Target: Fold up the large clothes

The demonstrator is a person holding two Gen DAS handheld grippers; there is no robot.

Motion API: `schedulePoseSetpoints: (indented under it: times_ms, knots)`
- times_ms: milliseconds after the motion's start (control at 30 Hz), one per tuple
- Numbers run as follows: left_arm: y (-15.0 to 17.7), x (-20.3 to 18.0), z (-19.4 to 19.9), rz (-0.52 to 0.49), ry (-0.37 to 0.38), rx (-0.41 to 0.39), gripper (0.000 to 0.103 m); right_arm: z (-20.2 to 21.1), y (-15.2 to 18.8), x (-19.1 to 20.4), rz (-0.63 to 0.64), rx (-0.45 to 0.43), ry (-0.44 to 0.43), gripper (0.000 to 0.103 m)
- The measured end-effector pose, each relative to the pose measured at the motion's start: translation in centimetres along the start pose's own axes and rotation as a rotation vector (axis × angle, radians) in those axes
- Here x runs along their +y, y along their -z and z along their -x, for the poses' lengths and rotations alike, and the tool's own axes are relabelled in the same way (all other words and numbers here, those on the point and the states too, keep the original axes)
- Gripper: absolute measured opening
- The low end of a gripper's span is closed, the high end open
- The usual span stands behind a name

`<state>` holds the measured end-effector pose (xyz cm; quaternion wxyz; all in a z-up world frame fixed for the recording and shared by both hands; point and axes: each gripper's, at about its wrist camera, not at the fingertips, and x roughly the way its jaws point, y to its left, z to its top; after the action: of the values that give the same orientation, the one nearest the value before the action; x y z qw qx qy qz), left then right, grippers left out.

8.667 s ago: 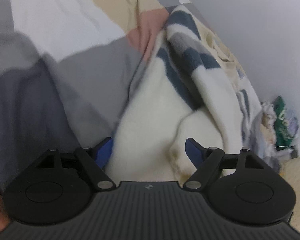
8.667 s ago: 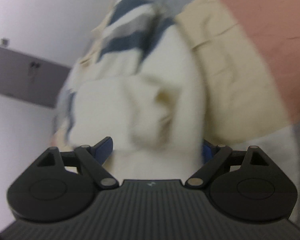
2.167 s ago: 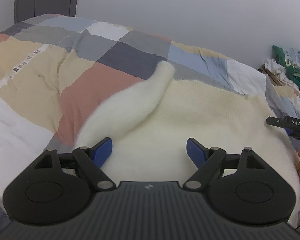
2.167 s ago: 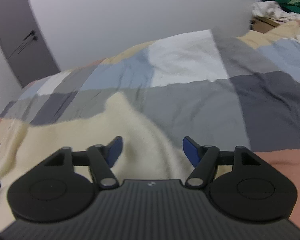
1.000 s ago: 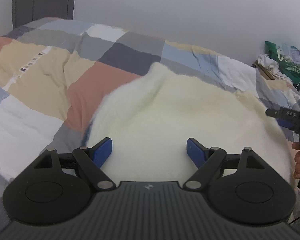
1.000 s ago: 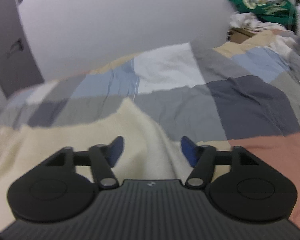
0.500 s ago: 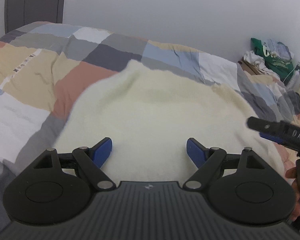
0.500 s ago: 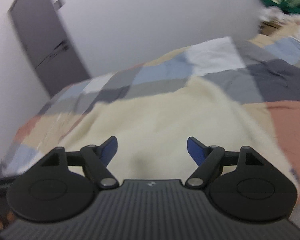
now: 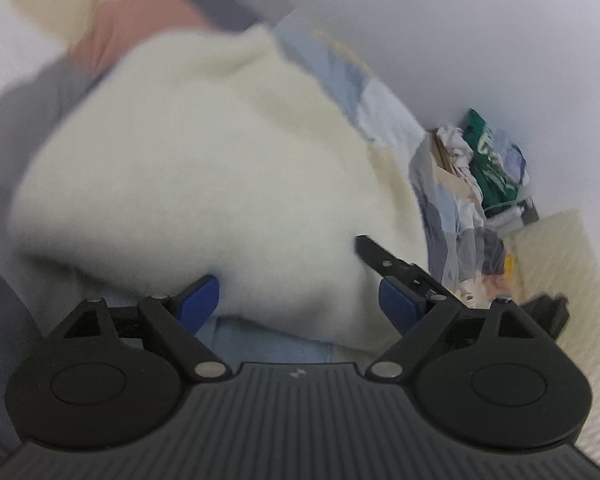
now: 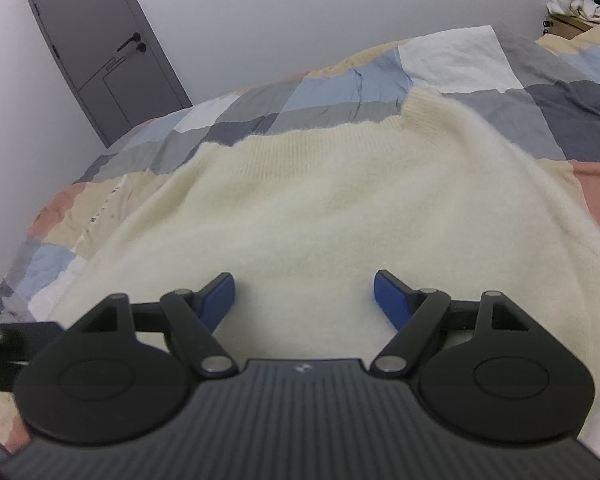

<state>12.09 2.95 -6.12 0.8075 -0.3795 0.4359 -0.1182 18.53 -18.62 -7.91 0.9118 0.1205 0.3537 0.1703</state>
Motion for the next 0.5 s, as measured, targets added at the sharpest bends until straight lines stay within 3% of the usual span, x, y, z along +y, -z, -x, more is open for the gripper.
schedulePoseSetpoints:
  times_ms: [200,333,433,500]
  knots:
    - [-0.1,4.4,-2.6,0.256,0.018,0.095,0.09,0.3,0.1,-0.1,-0.017,-0.002,0.0,0.078]
    - [-1.1,6.1,-4.7,0.361,0.057,0.082,0.09,0.2,0.1,-0.2,-0.021,-0.003,0.0,0.078]
    - [-1.3,6.6,-5.4,0.413,0.085,0.021,0.089,0.2,0.0,-0.3,-0.032,-0.003,-0.002,0.078]
    - [-1.1,7.0,-5.6,0.461,0.088,-0.021,0.082,0.4,0.0,-0.3,-0.037,-0.005,-0.007,0.078]
